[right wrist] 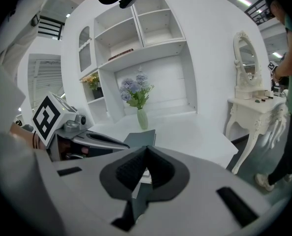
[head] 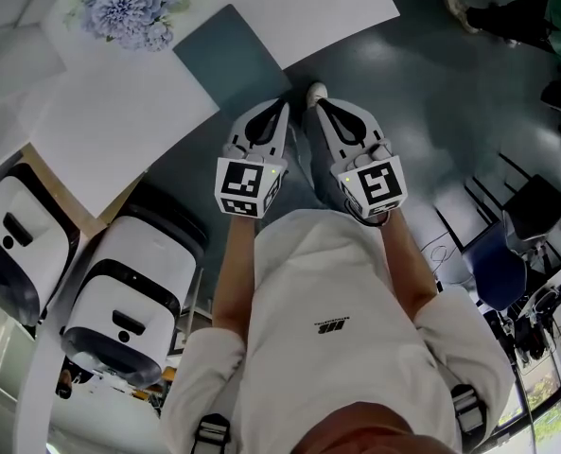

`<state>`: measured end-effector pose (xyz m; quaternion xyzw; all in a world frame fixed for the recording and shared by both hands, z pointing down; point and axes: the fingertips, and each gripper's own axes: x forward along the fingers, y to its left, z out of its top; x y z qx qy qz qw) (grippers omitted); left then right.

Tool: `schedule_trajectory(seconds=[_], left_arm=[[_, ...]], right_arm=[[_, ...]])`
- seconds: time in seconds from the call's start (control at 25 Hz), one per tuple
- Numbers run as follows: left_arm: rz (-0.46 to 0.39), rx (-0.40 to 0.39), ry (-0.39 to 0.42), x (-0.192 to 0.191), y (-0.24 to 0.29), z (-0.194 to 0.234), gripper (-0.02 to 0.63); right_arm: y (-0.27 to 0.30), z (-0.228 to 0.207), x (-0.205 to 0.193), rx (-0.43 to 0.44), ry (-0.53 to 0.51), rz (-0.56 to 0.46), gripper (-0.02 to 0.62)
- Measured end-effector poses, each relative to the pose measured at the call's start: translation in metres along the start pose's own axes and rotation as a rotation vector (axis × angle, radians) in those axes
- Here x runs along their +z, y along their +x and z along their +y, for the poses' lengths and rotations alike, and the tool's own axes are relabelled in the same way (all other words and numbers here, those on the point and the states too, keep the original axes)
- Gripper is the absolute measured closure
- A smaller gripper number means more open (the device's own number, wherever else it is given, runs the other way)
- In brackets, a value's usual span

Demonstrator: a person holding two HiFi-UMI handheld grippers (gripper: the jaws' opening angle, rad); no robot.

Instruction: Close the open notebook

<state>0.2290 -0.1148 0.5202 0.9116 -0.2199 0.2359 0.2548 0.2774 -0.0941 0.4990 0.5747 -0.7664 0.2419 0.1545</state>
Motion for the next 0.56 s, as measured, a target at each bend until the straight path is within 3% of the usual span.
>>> schedule_trajectory(seconds=[0.56], left_arm=[[-0.031,0.04,0.008,0.008,-0.018,0.001,0.606]], right_arm=[[-0.005,0.01,0.004,0.02,-0.021,-0.006,0.6]])
